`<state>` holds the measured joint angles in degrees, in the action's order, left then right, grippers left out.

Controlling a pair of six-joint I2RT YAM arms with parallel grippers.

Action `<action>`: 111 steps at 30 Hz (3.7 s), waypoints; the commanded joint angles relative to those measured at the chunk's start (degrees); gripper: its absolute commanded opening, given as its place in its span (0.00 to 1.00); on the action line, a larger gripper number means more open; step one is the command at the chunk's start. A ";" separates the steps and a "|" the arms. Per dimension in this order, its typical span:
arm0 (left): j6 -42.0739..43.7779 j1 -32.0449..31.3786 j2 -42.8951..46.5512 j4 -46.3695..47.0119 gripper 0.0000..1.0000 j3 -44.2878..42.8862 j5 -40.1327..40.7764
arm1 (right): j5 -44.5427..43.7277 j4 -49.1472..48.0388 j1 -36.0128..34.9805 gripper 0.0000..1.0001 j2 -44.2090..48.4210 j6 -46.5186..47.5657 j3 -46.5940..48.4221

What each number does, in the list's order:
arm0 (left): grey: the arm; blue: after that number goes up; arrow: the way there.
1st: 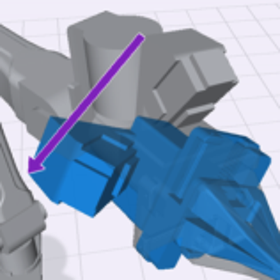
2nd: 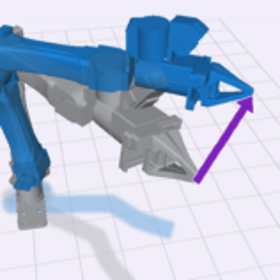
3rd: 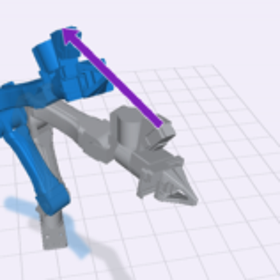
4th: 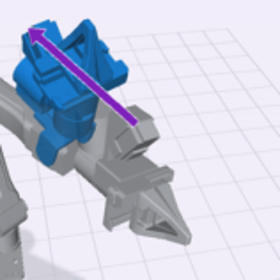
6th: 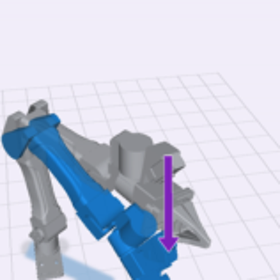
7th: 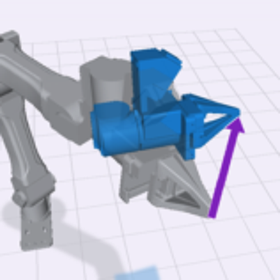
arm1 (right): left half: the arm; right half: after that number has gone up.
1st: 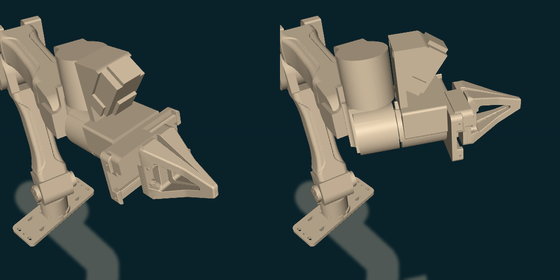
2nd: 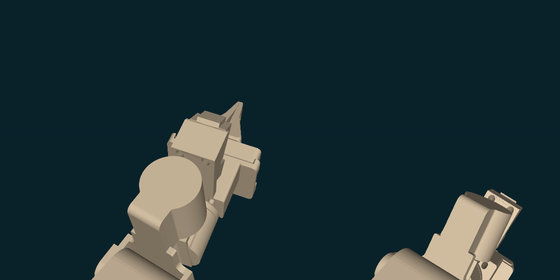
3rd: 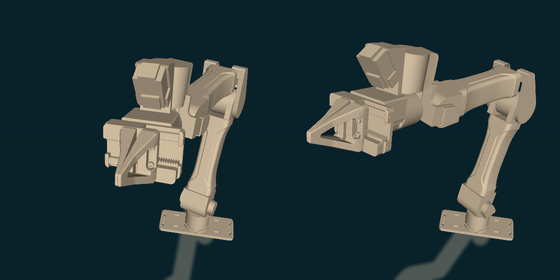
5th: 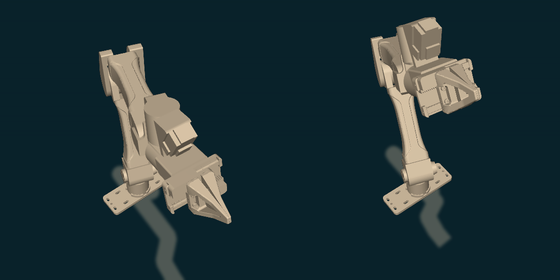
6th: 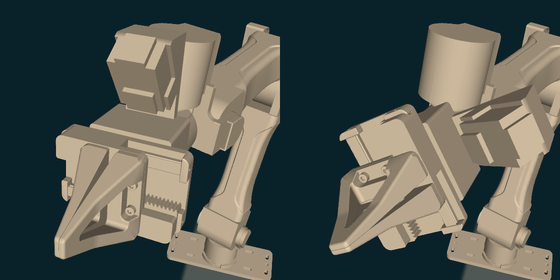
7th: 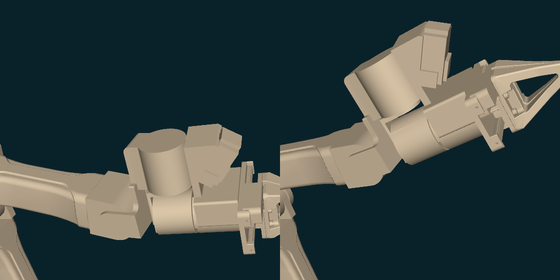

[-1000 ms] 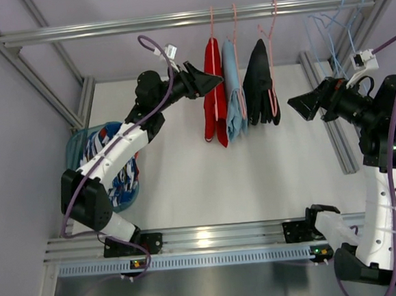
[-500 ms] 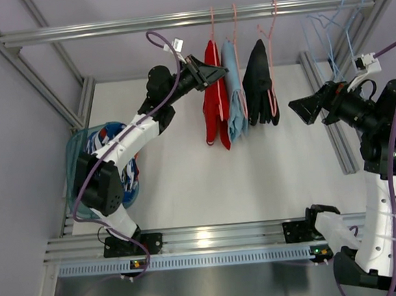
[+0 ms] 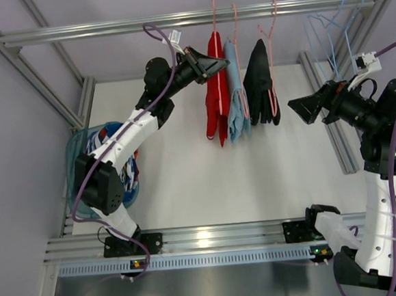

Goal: Remove the trousers from the hanger

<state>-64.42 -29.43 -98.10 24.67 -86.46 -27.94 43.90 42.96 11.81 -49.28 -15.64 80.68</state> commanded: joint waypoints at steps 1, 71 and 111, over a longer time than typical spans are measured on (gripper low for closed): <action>3.42 -0.19 6.26 12.17 0.00 -8.02 -0.27 | 2.33 -4.81 0.67 1.00 -0.03 -2.37 2.28; 7.47 -0.54 37.72 -5.33 0.02 17.02 4.92 | -9.01 -34.52 -56.02 0.00 -43.97 -26.10 29.70; 58.81 -0.45 67.43 -37.68 0.78 46.98 5.00 | -17.44 -30.57 -51.54 0.00 -43.54 -38.33 35.15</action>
<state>-0.51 -29.45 -29.95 -15.03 -40.99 -20.45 27.81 19.11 -40.32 -93.82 -53.74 110.06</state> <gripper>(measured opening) 0.776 0.042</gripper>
